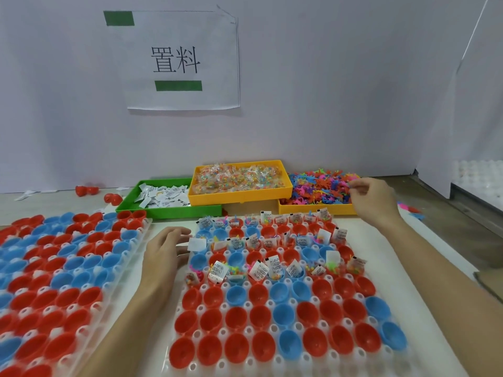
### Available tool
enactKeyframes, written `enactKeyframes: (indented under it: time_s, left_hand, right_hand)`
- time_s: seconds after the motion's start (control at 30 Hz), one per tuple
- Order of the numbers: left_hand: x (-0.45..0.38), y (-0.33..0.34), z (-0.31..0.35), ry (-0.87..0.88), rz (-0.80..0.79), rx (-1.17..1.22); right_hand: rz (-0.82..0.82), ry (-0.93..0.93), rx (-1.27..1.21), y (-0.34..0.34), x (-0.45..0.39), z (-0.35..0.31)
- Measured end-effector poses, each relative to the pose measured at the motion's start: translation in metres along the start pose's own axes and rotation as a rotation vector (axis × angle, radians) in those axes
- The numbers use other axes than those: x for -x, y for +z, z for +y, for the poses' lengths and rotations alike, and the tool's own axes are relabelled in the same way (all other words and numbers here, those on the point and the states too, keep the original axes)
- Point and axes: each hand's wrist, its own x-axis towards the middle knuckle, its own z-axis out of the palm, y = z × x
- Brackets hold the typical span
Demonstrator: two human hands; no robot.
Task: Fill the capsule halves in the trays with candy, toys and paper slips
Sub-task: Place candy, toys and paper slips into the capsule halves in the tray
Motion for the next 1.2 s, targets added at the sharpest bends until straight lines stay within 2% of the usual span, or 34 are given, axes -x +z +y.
enactKeyframes:
  time_s: [0.17,0.23,0.5,0.63,0.77,1.07,1.2]
  left_hand:
    - [0.0,0.0,0.0,0.007,-0.013,-0.004]
    - [0.001,0.0,0.0,0.01,-0.015,-0.005]
    - [-0.001,0.001,-0.002,0.016,-0.025,-0.02]
    - [0.0,0.003,-0.001,0.016,-0.02,-0.011]
    - [0.002,0.004,-0.001,0.008,-0.003,-0.001]
    - [0.002,0.003,-0.001,0.026,-0.008,-0.012]
    - [0.002,0.002,-0.002,0.038,-0.015,-0.024]
  right_hand:
    - [-0.201,-0.081,0.217,0.021,-0.024,-0.008]
    - [-0.227,-0.074,0.23,0.028,-0.029,-0.008]
    - [-0.044,-0.078,0.117,0.025,-0.027,-0.008]
    - [0.111,-0.098,0.031,0.007,-0.01,-0.009]
    - [0.171,-0.108,-0.09,-0.019,0.021,-0.009]
    - [-0.16,-0.064,-0.378,-0.076,0.061,-0.011]
    - [-0.403,-0.125,-0.425,-0.091,0.066,-0.017]
